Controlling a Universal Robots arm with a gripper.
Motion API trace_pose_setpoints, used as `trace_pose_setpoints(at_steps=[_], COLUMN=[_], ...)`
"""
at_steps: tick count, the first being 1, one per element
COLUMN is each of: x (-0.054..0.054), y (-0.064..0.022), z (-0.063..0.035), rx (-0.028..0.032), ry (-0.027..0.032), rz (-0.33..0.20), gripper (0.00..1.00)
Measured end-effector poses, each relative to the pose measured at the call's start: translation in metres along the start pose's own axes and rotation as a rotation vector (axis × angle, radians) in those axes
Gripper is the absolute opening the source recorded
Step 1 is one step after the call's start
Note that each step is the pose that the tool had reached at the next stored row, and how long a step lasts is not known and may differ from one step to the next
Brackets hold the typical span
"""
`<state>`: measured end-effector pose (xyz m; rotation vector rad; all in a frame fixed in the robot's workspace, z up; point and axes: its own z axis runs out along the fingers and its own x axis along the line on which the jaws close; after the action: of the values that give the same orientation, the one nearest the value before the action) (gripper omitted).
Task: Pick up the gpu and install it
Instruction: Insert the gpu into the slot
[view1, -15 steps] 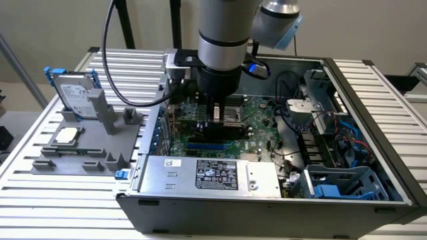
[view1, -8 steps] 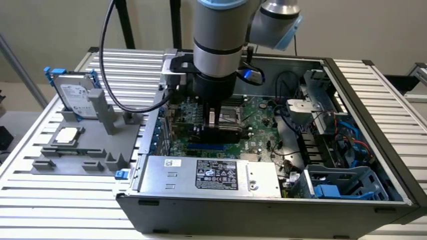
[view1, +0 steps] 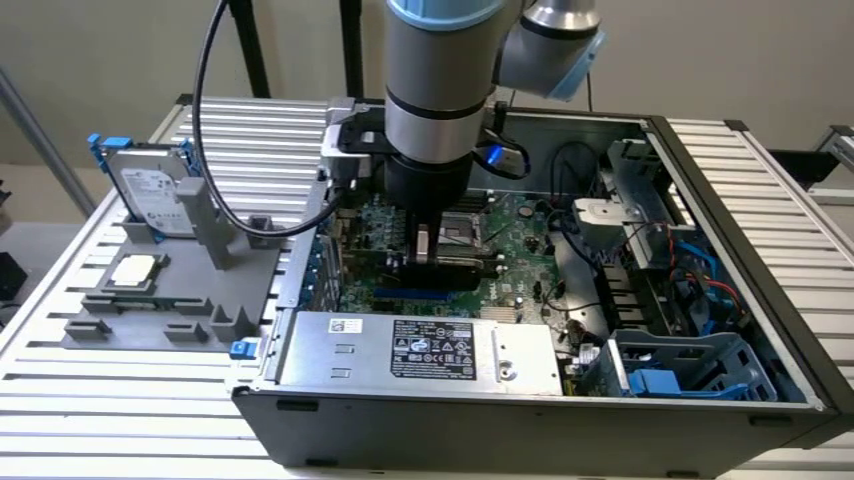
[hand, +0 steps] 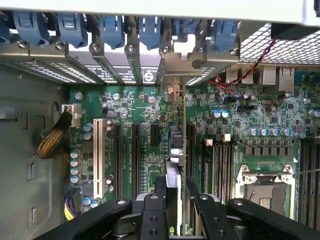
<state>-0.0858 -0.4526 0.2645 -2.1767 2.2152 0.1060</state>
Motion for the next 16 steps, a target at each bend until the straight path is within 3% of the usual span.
trace_pose_setpoints(at_steps=[16], x=[0.0002], y=[0.0041], z=[0.0002], rx=[0.0000], ry=[-0.0006], rz=[0.027], gripper=[0.00])
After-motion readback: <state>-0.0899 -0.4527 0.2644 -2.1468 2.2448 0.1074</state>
